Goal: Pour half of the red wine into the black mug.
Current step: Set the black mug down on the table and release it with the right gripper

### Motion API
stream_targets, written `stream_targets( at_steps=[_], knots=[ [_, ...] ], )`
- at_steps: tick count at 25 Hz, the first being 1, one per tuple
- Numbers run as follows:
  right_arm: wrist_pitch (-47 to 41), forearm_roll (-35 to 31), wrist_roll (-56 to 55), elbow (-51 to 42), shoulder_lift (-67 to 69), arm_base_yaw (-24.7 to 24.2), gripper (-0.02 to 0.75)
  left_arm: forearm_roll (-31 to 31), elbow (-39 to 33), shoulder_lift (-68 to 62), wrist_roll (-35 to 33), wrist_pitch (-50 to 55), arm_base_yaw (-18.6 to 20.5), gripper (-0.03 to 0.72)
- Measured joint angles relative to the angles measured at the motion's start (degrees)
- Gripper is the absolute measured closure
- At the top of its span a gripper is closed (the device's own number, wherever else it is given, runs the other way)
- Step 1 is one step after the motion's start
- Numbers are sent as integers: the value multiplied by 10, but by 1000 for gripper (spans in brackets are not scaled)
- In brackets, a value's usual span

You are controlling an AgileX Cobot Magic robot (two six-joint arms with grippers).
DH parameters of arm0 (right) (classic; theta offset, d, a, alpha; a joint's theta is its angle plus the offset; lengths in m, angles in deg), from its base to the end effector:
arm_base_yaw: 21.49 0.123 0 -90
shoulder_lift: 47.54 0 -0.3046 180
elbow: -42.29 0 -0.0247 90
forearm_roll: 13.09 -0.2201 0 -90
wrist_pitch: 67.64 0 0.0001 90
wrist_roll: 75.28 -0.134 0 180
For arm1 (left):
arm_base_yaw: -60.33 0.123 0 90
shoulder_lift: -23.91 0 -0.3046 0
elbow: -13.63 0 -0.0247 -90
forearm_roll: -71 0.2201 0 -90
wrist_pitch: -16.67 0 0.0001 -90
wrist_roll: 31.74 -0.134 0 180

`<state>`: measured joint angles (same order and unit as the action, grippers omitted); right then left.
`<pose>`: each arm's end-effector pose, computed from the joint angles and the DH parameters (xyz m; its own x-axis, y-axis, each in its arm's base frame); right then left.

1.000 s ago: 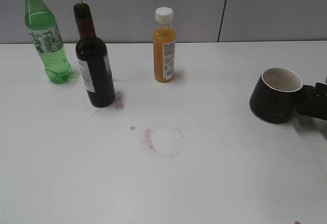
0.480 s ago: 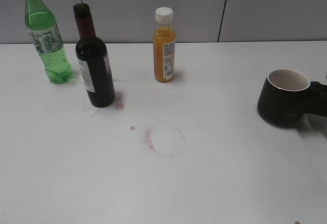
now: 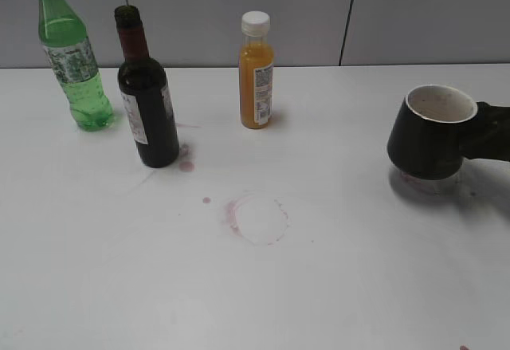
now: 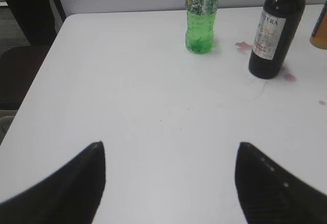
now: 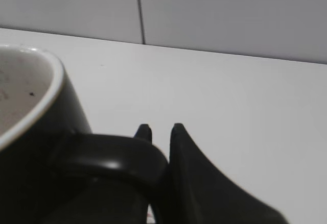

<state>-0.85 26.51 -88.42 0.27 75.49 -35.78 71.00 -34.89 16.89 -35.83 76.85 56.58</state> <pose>0.3605 -0.0108 0.1455 -0.2059 -0.0192 -0.9784 -0.3695 0.9273 0.0595 -0.0141 0.0009 0.2469 -0.4273 0.0995 -0.8986 0.0961 0.9933 0.0643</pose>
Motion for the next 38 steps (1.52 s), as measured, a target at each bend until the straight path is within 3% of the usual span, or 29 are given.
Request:
stream_targets(
  at_steps=[22,31,38],
  knots=[
    [0,360,-158,218,45,236,666,0,0,0,0,0,0,98],
    [1,366,-172,284,115,310,666,0,0,0,0,0,0,98],
    [1,348,-172,308,155,326,666,0,0,0,0,0,0,98]
  ],
)
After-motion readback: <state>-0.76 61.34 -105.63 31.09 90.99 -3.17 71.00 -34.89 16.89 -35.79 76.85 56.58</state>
